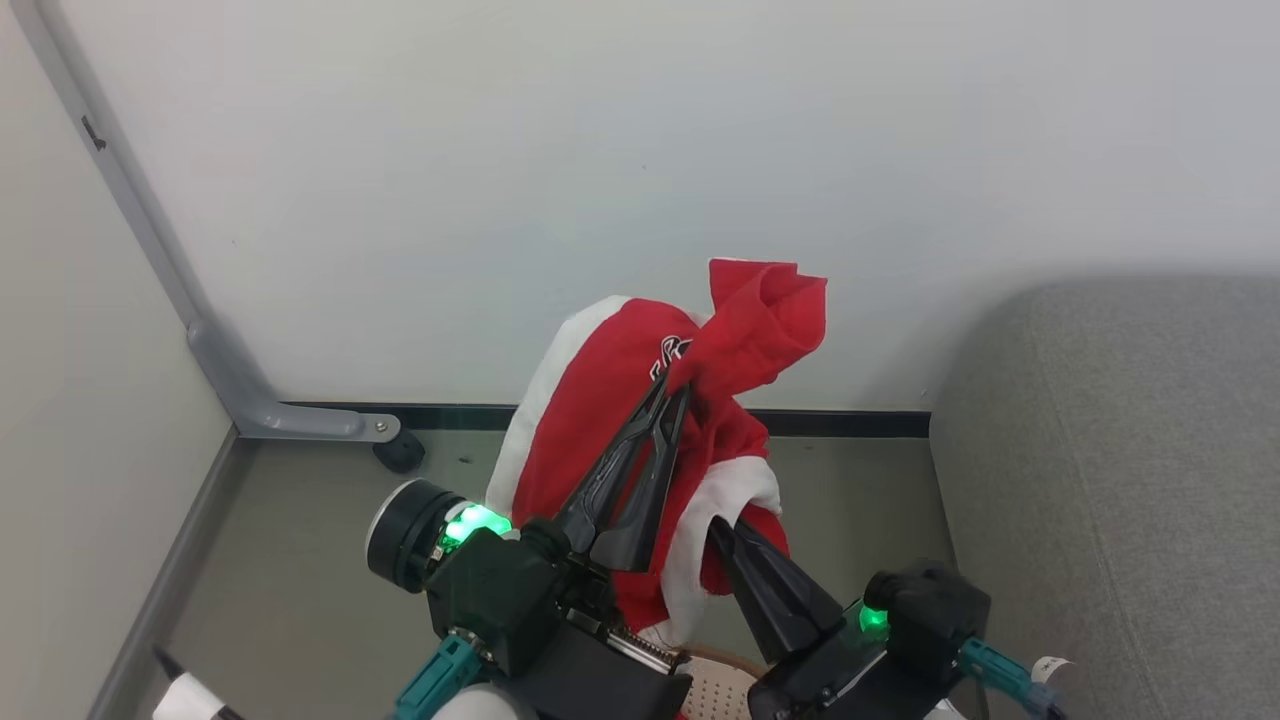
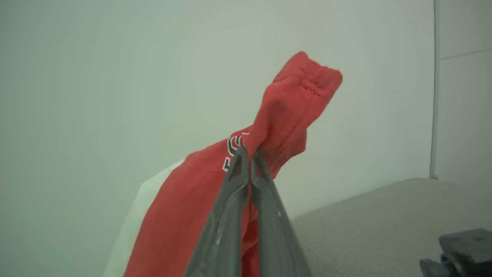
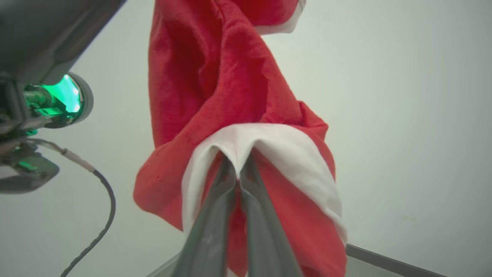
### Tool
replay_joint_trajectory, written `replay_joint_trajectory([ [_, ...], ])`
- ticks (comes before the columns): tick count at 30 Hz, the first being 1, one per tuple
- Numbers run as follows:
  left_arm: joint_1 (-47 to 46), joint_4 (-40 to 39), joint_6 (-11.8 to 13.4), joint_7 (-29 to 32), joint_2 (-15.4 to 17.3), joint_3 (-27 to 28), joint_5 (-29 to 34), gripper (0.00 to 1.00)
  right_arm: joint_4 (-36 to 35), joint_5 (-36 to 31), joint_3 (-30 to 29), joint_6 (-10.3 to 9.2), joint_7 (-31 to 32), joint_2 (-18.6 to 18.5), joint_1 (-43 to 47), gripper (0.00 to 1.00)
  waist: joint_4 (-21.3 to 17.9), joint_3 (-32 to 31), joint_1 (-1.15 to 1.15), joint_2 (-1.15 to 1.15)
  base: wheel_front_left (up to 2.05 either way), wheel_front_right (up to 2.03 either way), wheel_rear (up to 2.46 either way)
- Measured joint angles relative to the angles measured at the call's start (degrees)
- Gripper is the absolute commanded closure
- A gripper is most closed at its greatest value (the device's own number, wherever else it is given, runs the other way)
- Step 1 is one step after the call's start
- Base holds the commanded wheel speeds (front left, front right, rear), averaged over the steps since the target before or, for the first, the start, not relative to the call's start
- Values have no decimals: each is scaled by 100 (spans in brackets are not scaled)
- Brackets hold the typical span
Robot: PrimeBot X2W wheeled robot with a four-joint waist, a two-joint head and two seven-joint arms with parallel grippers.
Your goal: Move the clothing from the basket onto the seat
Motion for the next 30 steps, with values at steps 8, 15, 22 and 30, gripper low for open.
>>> replay_joint_trajectory([
  [8,183,-207,43,102,104,-15,82,0,47,-3,-282,-26,-41,-80,-204,100,-65,48,0,0,0,0,0],
  [15,416,-282,43,258,199,-168,82,0,178,-12,-671,-107,-42,-337,-519,100,-189,128,0,0,0,0,0],
  [22,778,-218,43,438,374,-339,237,0,331,-27,-1168,-211,-44,-692,-819,100,-327,243,0,0,0,0,0],
  [30,1117,56,46,494,416,-391,258,0,401,-26,-1827,-356,-45,-1246,-1067,100,-485,458,0,0,0,0,0],
])
